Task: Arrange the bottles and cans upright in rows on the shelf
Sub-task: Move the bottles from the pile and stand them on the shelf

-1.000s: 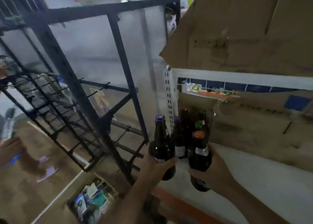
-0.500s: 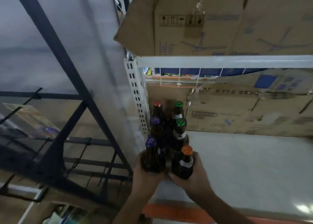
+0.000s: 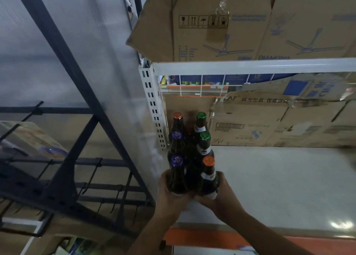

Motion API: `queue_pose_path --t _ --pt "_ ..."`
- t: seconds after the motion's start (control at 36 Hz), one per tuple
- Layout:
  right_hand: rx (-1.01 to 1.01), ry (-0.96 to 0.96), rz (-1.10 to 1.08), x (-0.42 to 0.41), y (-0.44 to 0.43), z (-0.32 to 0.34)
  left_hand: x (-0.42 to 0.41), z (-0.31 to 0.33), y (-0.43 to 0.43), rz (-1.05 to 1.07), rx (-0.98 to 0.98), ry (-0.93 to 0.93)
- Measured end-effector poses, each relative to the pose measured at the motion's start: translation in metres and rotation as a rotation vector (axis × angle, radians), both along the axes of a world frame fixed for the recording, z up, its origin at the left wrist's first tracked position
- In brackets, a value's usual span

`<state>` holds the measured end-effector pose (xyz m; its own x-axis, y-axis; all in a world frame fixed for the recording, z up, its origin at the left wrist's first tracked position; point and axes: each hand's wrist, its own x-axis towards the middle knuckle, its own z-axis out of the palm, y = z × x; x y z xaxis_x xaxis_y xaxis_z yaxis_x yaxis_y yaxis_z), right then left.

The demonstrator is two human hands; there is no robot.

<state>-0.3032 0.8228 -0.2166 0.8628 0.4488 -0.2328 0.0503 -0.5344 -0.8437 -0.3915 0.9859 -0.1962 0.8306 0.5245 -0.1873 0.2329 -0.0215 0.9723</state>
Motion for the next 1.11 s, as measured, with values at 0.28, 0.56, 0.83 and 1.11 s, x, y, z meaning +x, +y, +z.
queue_pose_path --t 0.28,0.56,0.83,1.11 --pt "0.109 0.010 -0.055 -0.005 0.005 -0.013 -0.002 0.012 0.005 -0.084 -0.050 -0.026" --pt "0.137 0.042 -0.058 -0.008 0.006 -0.018 -0.004 -0.008 0.009 -0.055 -0.011 0.023" --pt "0.119 0.011 -0.068 -0.006 0.008 -0.014 -0.005 -0.007 0.002 -0.027 0.047 0.109" --pt "0.078 -0.169 0.143 -0.002 -0.025 0.032 -0.017 0.035 -0.008 0.036 0.188 0.176"
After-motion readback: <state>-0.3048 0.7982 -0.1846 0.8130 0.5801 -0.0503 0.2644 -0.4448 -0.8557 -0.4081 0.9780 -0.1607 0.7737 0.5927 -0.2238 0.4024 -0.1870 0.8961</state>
